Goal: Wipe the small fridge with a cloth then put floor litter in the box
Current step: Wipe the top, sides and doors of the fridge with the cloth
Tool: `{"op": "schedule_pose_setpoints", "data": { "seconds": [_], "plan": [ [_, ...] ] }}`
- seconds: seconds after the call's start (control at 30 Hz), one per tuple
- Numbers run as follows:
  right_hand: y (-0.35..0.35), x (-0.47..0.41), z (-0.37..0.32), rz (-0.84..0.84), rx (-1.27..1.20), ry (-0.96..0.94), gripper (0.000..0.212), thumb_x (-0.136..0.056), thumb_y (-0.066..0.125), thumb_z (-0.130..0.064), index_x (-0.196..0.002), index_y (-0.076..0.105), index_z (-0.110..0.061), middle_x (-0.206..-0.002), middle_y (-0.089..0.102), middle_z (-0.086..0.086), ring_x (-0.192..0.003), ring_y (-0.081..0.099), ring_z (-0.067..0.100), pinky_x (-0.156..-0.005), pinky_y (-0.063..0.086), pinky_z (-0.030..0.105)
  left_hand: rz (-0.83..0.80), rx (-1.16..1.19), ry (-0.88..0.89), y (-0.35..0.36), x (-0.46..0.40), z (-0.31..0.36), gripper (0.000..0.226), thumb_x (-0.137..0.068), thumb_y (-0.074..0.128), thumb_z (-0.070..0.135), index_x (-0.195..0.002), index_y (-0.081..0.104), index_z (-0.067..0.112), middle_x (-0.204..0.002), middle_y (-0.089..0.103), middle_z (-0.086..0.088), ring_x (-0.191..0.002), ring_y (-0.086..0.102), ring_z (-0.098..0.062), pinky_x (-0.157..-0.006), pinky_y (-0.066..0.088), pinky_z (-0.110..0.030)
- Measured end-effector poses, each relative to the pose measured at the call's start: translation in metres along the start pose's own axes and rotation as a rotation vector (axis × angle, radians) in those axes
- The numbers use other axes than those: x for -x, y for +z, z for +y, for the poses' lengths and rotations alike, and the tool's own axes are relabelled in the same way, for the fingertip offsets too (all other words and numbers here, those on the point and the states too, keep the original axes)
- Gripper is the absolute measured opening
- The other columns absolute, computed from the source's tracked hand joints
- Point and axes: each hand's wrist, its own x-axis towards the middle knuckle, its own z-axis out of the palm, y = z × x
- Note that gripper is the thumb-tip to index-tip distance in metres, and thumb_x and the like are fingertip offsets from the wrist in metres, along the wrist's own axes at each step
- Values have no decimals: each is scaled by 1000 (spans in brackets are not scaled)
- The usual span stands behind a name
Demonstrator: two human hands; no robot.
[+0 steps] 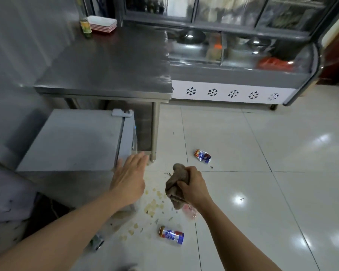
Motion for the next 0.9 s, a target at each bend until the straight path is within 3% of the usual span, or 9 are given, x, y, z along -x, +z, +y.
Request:
{"op": "schedule_pose_setpoints", "data": {
  "seconds": [0.13, 0.33, 0.43, 0.57, 0.7, 0.9],
  "plan": [
    [-14, -41, -18, -59, 37, -22, 34, -85, 57, -12, -118, 46, -12, -119, 49, 9, -93, 48, 16, -77, 38, 23, 2, 64, -83, -9, -27, -4, 78, -86, 55, 10, -148, 10, 21, -157, 11, 3, -145, 10, -16, -117, 15, -46],
    [-25, -101, -41, -162, 49, -77, 31, -85, 58, -13, -114, 46, -16, -114, 54, 6, -97, 54, 19, -83, 44, 28, 0, 104, -188, -12, -79, -17, 75, -86, 57, 20, -147, 13, 19, -156, 16, 2, -143, 16, -17, -115, 19, -43],
    [-27, -128, -54, -223, 78, -114, 32, -85, 58, -13, -115, 47, -16, -112, 56, 4, -95, 54, 17, -80, 43, 26, 0, 92, -227, -17, -96, -21, 70, -85, 57, 22, -143, 19, 18, -152, 23, -1, -139, 23, -19, -111, 25, -39],
    [-26, -166, -74, -344, 124, -157, 34, -88, 57, -14, -120, 45, -17, -115, 56, 4, -99, 54, 18, -84, 46, 27, -16, 95, -324, -22, -111, -26, 74, -90, 52, 25, -149, 8, 16, -158, 10, 0, -144, 12, -19, -115, 18, -42],
    [-22, -210, -92, -446, 149, -245, 35, -89, 57, -15, -122, 45, -19, -117, 56, 3, -104, 55, 19, -88, 46, 28, 27, 111, -450, -22, -128, -22, 72, -90, 49, 22, -148, 8, 15, -158, 10, -1, -144, 12, -19, -115, 14, -39],
    [-34, -268, -96, -572, 235, -468, 36, -87, 58, -11, -122, 48, -12, -118, 58, 5, -98, 54, 18, -78, 37, 19, 114, 88, -753, -9, -149, 18, 74, -87, 55, 26, -147, 12, 17, -155, 19, 0, -141, 20, -16, -110, 20, -37]
  ]
}}
